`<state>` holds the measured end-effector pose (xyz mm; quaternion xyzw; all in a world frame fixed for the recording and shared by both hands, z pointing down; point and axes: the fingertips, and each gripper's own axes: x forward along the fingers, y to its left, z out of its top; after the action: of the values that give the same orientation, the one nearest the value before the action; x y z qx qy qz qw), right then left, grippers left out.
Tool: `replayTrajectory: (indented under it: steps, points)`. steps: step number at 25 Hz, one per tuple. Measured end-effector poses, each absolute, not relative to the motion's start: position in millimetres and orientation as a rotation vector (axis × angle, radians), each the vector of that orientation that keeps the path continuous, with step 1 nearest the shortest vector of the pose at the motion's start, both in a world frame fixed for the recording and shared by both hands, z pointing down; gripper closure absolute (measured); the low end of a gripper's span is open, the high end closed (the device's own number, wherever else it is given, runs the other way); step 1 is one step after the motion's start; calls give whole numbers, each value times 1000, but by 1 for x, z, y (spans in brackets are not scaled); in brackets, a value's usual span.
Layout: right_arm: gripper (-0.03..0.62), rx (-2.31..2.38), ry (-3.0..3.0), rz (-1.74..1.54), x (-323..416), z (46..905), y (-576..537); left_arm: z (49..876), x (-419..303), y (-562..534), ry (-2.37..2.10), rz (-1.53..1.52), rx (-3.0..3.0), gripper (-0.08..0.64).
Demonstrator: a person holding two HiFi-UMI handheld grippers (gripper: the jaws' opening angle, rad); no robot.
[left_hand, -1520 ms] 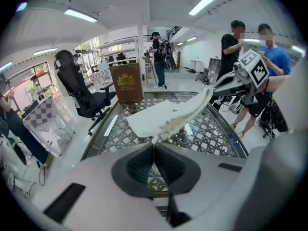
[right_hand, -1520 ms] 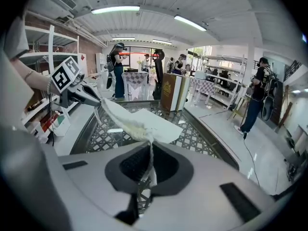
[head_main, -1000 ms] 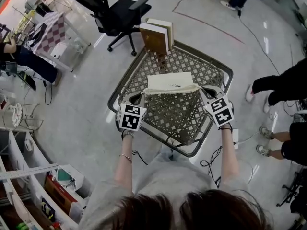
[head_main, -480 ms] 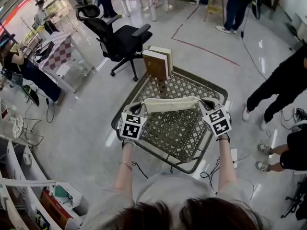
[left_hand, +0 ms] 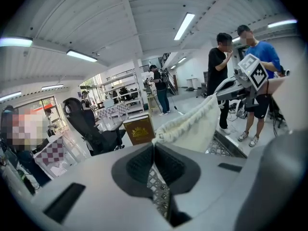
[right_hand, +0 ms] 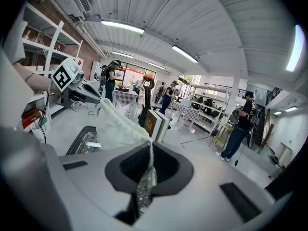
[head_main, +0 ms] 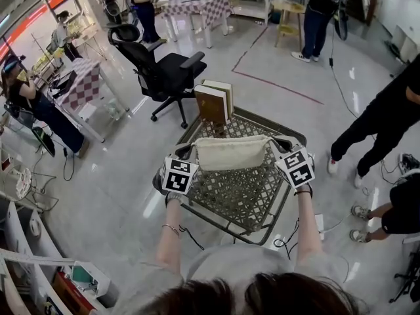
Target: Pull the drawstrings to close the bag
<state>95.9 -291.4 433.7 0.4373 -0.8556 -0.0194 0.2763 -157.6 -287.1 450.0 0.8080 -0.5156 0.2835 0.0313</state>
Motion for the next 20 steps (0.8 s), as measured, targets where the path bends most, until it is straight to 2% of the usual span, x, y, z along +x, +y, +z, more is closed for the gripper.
replayTrajectory:
  steps: [20]
  points:
    - [568,1367,-2305,-206,112,373,-297,382,-155,-294,-1729,727,2581,532]
